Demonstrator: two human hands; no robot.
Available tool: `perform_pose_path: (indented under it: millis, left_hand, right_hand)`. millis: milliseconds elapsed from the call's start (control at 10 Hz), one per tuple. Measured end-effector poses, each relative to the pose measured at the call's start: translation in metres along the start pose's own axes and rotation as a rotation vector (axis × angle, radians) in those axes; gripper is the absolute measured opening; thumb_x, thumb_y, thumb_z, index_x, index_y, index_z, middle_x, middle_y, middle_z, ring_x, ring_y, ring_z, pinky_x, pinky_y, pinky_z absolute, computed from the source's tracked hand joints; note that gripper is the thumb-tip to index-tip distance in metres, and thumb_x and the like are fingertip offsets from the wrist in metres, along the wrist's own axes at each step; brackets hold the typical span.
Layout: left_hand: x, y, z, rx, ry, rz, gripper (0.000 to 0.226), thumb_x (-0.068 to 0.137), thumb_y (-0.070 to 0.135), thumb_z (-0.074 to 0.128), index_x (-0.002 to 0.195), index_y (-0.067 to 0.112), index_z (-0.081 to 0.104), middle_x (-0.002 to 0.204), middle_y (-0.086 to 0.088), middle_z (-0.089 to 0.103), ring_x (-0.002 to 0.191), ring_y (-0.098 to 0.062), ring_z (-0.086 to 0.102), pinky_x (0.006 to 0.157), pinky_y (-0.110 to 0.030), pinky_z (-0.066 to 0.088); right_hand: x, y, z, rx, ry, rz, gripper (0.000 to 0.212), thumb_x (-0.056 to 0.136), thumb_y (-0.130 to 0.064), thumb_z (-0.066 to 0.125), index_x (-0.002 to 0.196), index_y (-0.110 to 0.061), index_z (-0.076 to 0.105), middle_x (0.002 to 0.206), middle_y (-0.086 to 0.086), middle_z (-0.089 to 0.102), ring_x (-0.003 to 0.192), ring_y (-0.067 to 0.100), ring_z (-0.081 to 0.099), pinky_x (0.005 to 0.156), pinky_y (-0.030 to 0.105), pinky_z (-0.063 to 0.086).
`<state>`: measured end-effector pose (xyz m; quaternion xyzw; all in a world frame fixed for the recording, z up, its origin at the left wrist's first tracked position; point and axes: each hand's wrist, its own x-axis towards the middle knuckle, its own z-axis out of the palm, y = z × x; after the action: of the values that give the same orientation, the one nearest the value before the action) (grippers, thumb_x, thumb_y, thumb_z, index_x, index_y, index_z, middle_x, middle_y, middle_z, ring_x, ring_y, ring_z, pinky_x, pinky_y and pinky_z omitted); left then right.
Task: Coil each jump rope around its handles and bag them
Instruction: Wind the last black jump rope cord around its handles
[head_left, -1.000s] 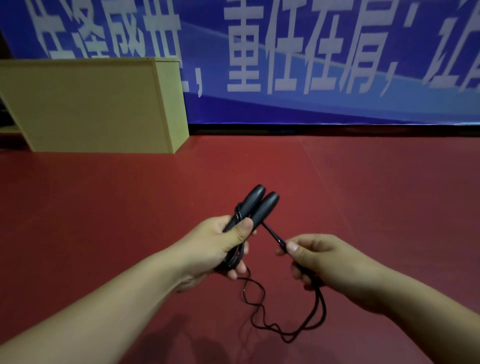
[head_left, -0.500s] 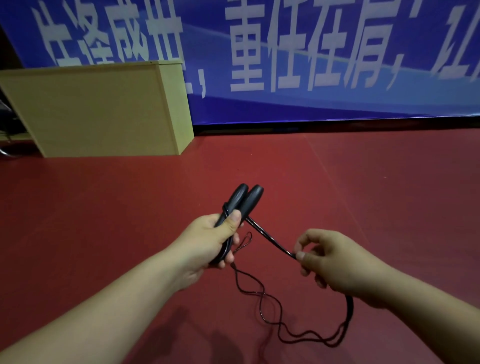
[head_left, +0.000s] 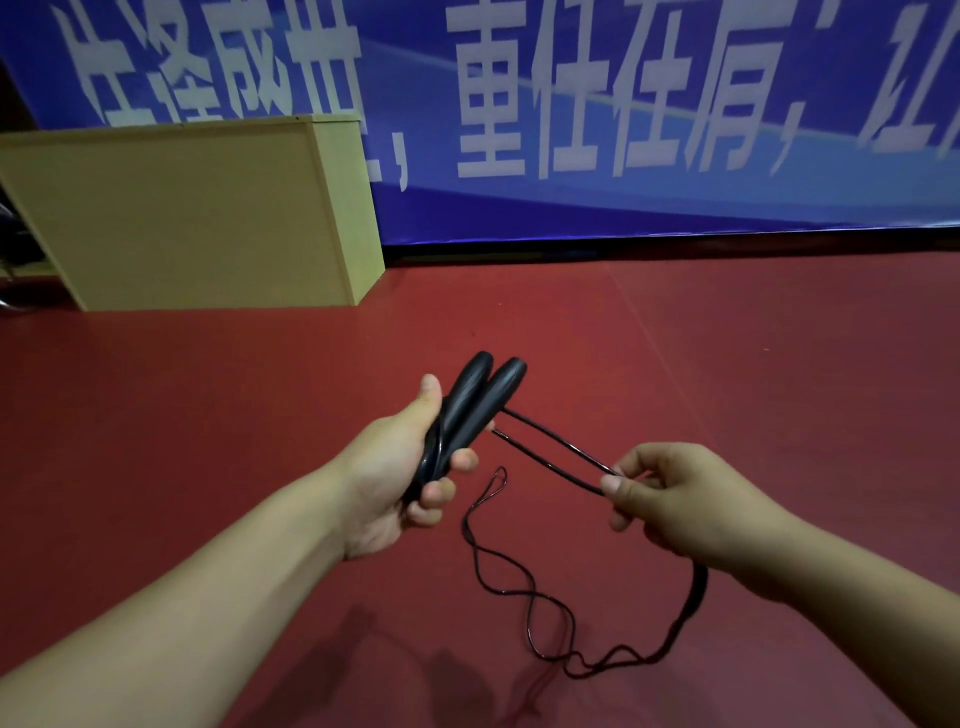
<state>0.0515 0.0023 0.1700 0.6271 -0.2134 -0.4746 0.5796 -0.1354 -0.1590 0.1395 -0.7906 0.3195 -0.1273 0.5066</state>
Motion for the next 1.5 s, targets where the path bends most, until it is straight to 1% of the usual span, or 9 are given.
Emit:
perform_pose_path:
  millis: [200,300,400,600,700,900,1100,1300,1500]
  left_hand:
    - [-0.006,-0.003,0.000,0.130,-0.122,-0.073,0.067,0.098,0.062,0.027,0.116,0.010,0.066,0.063,0.002,0.044,0.035,-0.007,0.032,0.036,-0.015,0.020]
    - [-0.009,-0.004,0.001,0.304,-0.169,-0.096,0.069,0.094,0.063,0.034,0.124,0.007,0.061,0.069,0.002,0.049,0.037,-0.006,0.041,0.035,-0.018,0.029]
    - [-0.015,-0.005,0.005,0.409,-0.158,-0.062,0.075,0.086,0.060,0.047,0.133,0.002,0.054,0.077,0.008,0.058,0.046,0.004,0.057,0.043,-0.011,0.042]
    - [-0.012,-0.011,0.000,0.365,-0.255,-0.016,0.058,0.093,0.038,0.054,0.129,-0.008,0.053,0.076,0.004,0.063,0.057,-0.002,0.062,0.052,-0.014,0.047]
    - [-0.014,-0.012,-0.001,0.272,-0.363,-0.061,0.043,0.100,0.022,0.055,0.125,-0.012,0.049,0.075,0.001,0.061,0.060,-0.010,0.063,0.055,-0.019,0.049]
    - [-0.022,-0.009,-0.002,0.165,-0.589,-0.154,0.054,0.086,0.027,0.066,0.122,-0.006,0.044,0.082,-0.004,0.054,0.063,-0.023,0.066,0.073,-0.047,0.059]
    - [-0.026,-0.009,0.000,0.261,-0.552,-0.204,0.021,0.093,0.022,0.061,0.107,0.011,0.050,0.085,-0.006,0.058,0.073,-0.028,0.071,0.062,-0.039,0.061]
    - [-0.022,-0.014,0.004,0.396,-0.527,-0.214,0.029,0.092,0.027,0.058,0.115,0.011,0.052,0.090,-0.009,0.069,0.067,-0.021,0.070,0.050,-0.025,0.057]
    - [-0.020,-0.015,0.009,0.521,-0.582,-0.198,0.038,0.086,0.036,0.058,0.112,0.008,0.050,0.075,-0.001,0.062,0.053,-0.011,0.062,0.041,-0.019,0.048]
  right_hand:
    - [0.004,0.003,-0.001,0.064,0.089,0.042,0.024,0.095,-0.029,0.060,0.088,-0.007,0.065,0.075,0.007,0.074,0.048,0.013,0.047,0.046,0.024,0.036]
    - [0.007,0.003,-0.003,0.119,0.145,0.072,0.026,0.097,-0.029,0.057,0.086,-0.006,0.065,0.076,0.008,0.074,0.049,0.014,0.047,0.048,0.027,0.036]
    - [0.006,0.003,-0.005,0.118,0.169,0.090,0.024,0.097,-0.027,0.057,0.088,-0.007,0.066,0.077,0.009,0.073,0.050,0.014,0.047,0.048,0.028,0.036]
    - [0.005,0.004,-0.004,0.071,0.149,0.076,0.024,0.096,-0.029,0.058,0.088,-0.007,0.067,0.075,0.005,0.074,0.052,0.014,0.050,0.049,0.028,0.038]
    - [0.004,0.004,-0.003,0.030,0.138,0.065,0.024,0.096,-0.030,0.059,0.087,-0.009,0.067,0.074,0.002,0.074,0.052,0.013,0.051,0.050,0.028,0.038]
    - [0.005,0.003,-0.002,0.046,0.187,0.029,0.018,0.094,-0.026,0.061,0.085,-0.010,0.067,0.071,0.005,0.073,0.050,0.014,0.050,0.046,0.026,0.036]
    - [0.018,0.005,-0.010,0.144,0.386,-0.043,0.014,0.095,-0.023,0.059,0.085,-0.014,0.063,0.068,0.007,0.072,0.046,0.017,0.047,0.045,0.024,0.035]
    - [0.021,0.001,-0.020,0.244,0.501,-0.044,0.013,0.096,-0.025,0.059,0.086,-0.017,0.061,0.065,0.005,0.069,0.048,0.016,0.044,0.046,0.025,0.033]
    - [0.022,-0.008,-0.024,0.376,0.493,0.057,0.010,0.095,-0.019,0.059,0.088,-0.013,0.063,0.068,0.004,0.062,0.052,0.012,0.044,0.045,0.023,0.032]
